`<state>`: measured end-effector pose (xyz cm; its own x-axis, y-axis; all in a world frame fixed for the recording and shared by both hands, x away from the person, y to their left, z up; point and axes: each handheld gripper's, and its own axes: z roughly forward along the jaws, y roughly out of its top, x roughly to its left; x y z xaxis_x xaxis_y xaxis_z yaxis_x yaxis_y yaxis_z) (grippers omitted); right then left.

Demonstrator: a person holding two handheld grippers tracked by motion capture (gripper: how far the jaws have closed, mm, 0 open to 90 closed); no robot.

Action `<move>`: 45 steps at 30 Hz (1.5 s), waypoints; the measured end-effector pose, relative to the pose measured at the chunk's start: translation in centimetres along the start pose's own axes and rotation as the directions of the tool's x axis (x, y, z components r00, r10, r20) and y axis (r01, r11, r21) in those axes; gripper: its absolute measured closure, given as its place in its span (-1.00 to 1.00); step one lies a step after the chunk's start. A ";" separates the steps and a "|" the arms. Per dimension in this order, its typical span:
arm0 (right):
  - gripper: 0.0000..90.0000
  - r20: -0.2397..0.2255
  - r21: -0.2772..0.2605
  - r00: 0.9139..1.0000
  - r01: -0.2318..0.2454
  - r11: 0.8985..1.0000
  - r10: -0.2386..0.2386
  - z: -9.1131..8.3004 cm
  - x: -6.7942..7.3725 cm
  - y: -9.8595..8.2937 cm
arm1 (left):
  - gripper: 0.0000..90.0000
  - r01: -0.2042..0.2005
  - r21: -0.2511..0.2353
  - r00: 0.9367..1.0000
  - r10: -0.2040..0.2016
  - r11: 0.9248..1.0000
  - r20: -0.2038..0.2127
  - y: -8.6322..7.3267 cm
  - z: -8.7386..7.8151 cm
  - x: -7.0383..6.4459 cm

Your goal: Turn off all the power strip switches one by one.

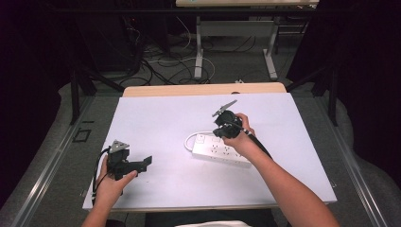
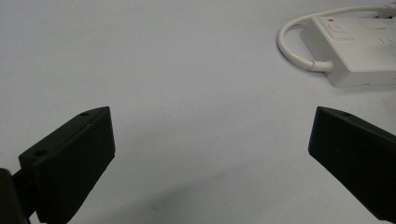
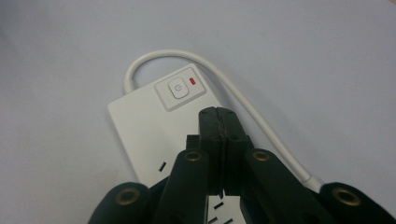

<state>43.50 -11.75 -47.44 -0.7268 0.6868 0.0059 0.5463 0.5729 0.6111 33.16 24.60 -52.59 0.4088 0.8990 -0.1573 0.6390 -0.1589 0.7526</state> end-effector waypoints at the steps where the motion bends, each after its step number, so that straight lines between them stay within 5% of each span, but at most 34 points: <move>1: 1.00 -0.007 0.020 1.000 0.008 1.000 -0.008 0.0 0.0 0.2 | -0.99 0.006 -0.006 1.000 -0.006 1.000 0.001 0.0 0.0 0.0; 12: 1.00 -0.026 0.040 0.999 0.036 0.999 -0.035 1.3 0.1 1.2 | -0.99 0.012 -0.012 1.000 -0.012 1.000 0.004 -0.1 -0.1 0.1; 21: 1.00 -0.013 0.073 0.999 0.031 0.997 -0.030 2.6 0.2 1.7 | -0.99 0.033 -0.029 0.999 -0.033 0.999 0.003 -0.1 0.0 0.1; 25: 1.00 -0.010 0.089 1.000 -0.002 0.996 0.002 2.9 -0.1 2.1 | -0.99 0.011 -0.004 1.000 -0.011 1.000 0.014 -0.1 -0.2 0.2; 32: 1.00 -0.022 0.077 0.999 0.039 0.996 -0.037 3.7 -0.2 2.6 | -0.99 0.030 -0.022 1.000 -0.030 0.999 0.008 -0.1 -0.3 0.2; 40: 1.00 -0.042 0.124 0.998 0.060 0.990 -0.055 5.1 0.0 2.8 | -0.99 0.028 -0.016 1.000 -0.028 0.999 0.009 -0.1 -0.2 0.3; 45: 1.00 -0.049 0.137 0.999 0.024 0.990 -0.017 5.9 0.1 2.9 | -0.99 0.036 -0.033 0.999 -0.036 0.999 0.004 -0.2 -0.3 0.4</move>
<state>47.44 -7.38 -50.36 -0.7556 0.6542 0.0336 0.5805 0.6449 0.4971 33.03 25.13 -52.58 0.3879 0.9026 -0.1864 0.6316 -0.1131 0.7670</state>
